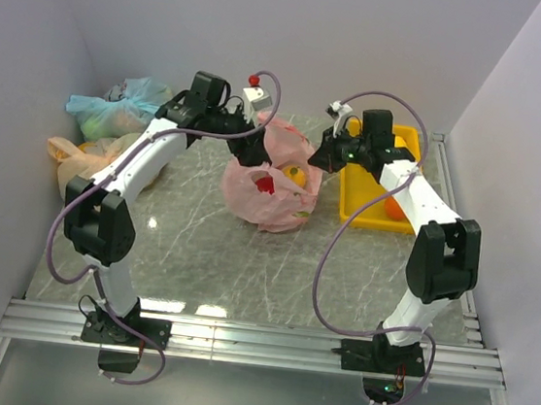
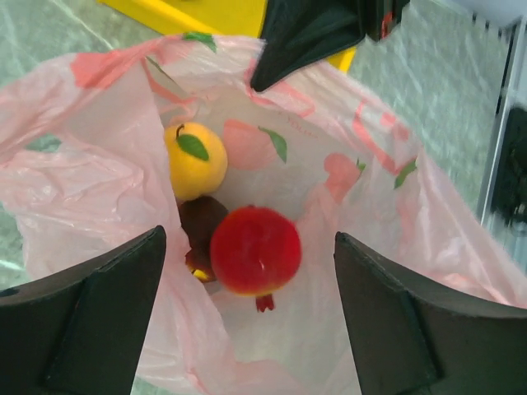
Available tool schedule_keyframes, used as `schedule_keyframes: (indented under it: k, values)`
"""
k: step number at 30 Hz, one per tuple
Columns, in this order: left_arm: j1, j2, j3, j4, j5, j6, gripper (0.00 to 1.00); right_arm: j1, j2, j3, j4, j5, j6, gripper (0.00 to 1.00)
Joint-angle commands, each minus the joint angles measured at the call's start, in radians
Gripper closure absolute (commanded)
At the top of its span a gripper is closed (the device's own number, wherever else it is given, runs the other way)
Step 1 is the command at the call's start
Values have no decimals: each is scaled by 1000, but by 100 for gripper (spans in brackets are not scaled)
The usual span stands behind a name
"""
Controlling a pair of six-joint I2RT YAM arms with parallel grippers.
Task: Place the fake fruits into the plastic bag and tie a complex knot
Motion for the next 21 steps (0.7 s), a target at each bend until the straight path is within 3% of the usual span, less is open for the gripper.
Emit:
schedule_keyframes:
  k: [1,3,9,15,21]
  values:
    - [37,-82,-52,116,-58,-162,12,6,-68,-32,76,-12,-37,100]
    - [60,-81,-62,165,-143,-222,14,8,-79,-55,71,-12,-52,100]
    - [70,23,6,21,-280,-215,14,6,-88,-70,62,-12,-75,100]
    - [67,89,37,-27,-181,-215,2,8,-99,-81,53,-17,-100,100]
    - [63,137,27,39,-104,-307,1,8,-105,-82,34,-31,-123,100]
